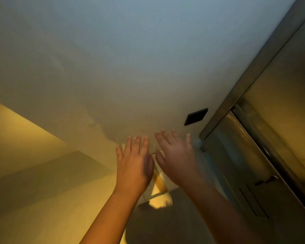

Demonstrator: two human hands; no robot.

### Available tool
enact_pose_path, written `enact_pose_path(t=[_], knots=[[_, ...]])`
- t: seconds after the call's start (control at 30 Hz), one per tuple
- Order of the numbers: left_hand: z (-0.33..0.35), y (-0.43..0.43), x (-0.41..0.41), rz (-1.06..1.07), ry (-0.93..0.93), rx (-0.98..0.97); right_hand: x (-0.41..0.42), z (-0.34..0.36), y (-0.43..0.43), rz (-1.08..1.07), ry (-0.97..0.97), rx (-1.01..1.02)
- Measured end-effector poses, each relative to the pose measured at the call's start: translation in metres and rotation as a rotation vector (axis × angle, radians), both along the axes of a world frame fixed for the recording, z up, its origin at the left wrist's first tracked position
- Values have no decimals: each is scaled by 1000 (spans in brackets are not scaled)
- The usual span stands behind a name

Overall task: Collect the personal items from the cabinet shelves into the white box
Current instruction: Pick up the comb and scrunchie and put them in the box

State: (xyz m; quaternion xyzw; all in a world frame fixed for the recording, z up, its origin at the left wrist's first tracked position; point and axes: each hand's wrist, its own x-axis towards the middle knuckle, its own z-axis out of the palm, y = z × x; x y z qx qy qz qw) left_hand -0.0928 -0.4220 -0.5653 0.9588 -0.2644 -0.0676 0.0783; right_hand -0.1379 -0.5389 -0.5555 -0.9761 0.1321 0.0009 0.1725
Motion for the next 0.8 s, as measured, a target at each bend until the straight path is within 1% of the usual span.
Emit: enact_pose_path(t=[0.1, 0.23, 0.47, 0.53, 0.67, 0.73, 0.8], knots=[[64, -2, -10, -19, -30, -22, -12, 62, -7, -20, -21, 3], [133, -13, -27, -1, -30, -68, -27, 136, -11, 24, -54, -4], [241, -15, -58, 8, -47, -186, -56, 252, -26, 26, -254, 25], [270, -12, -66, -3, -88, -249, -66, 278, -29, 25, -289, 37], [315, -6, -88, 10, -189, -394, -87, 315, -29, 24, -286, 43], [327, -5, -101, 50, -202, -413, -102, 327, -27, 26, -310, 67], [335, -7, -114, 76, -212, -415, -116, 334, -25, 48, -351, 44]])
